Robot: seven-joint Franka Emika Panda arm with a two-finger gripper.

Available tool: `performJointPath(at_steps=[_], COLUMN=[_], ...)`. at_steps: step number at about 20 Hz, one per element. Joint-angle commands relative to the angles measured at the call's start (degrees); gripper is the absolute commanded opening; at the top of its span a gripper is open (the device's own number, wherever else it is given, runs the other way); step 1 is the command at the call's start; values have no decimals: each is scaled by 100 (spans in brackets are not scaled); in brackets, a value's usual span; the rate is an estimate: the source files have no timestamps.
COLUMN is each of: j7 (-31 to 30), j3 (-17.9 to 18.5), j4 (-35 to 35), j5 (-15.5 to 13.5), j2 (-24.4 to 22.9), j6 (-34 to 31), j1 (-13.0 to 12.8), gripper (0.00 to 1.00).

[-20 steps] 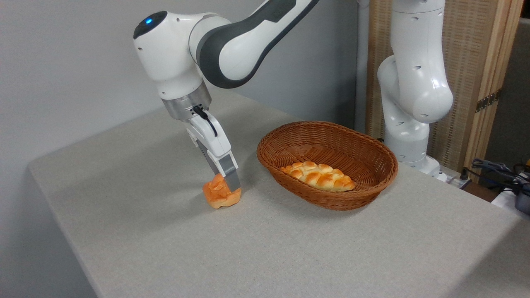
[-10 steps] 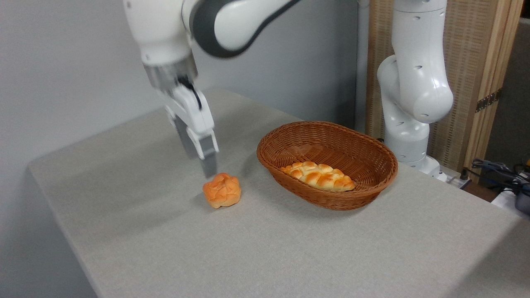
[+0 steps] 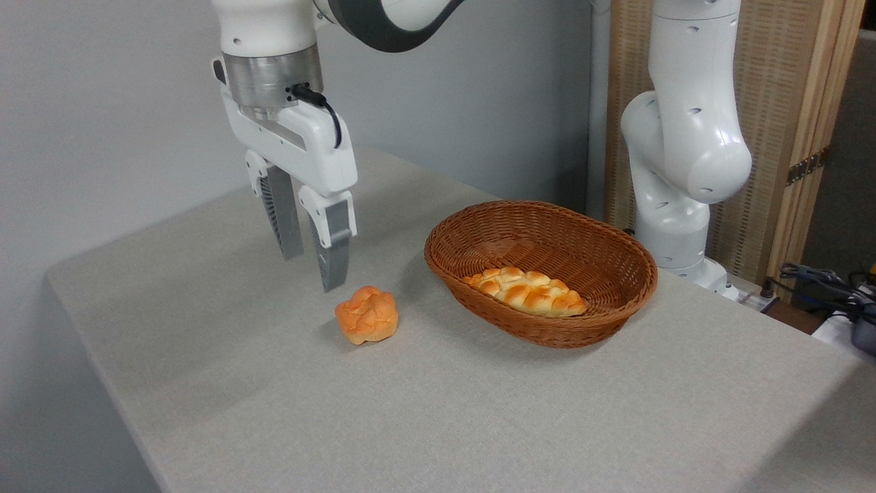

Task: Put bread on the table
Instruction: 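Open the gripper to release the bun and raise it away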

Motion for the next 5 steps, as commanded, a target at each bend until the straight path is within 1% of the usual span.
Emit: performJointPath(at_steps=[1, 2, 5], j7=[-124, -106, -71], j3=[175, 236, 245], j4=[134, 160, 178], j5=[149, 149, 96], j2=[23, 23, 32], j6=[10, 19, 37], j1=[-31, -31, -31], gripper=[100, 100, 100])
